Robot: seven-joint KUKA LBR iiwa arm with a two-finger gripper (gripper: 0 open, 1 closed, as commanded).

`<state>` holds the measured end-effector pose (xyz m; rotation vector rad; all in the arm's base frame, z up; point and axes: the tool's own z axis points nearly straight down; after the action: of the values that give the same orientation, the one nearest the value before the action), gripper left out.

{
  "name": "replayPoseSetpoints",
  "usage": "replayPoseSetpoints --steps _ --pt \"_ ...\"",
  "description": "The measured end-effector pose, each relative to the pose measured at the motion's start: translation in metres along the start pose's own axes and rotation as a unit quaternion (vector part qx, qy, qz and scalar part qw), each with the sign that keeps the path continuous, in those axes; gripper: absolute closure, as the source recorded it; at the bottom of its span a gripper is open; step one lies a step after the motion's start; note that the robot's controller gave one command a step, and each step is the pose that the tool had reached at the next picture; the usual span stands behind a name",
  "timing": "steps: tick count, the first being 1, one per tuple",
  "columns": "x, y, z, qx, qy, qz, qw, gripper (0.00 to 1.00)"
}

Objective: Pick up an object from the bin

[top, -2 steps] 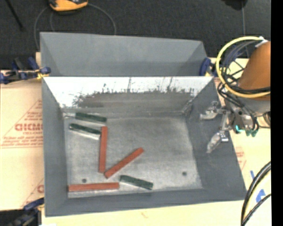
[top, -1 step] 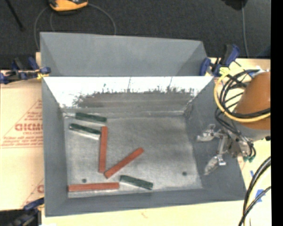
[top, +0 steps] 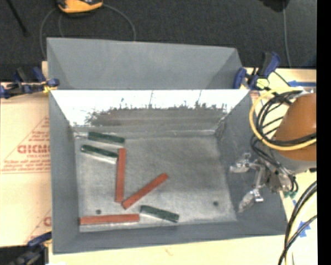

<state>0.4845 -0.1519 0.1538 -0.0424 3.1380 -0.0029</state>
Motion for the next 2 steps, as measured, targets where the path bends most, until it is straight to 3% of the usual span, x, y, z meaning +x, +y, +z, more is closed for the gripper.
replayPoseSetpoints --steps 1,2 --pt "0.009 0.005 0.004 -0.001 0.0037 -0.056 0.9984 0.00" --pt "-0.055 0.035 0.005 0.000 -0.0003 -0.093 0.9957 0.00"
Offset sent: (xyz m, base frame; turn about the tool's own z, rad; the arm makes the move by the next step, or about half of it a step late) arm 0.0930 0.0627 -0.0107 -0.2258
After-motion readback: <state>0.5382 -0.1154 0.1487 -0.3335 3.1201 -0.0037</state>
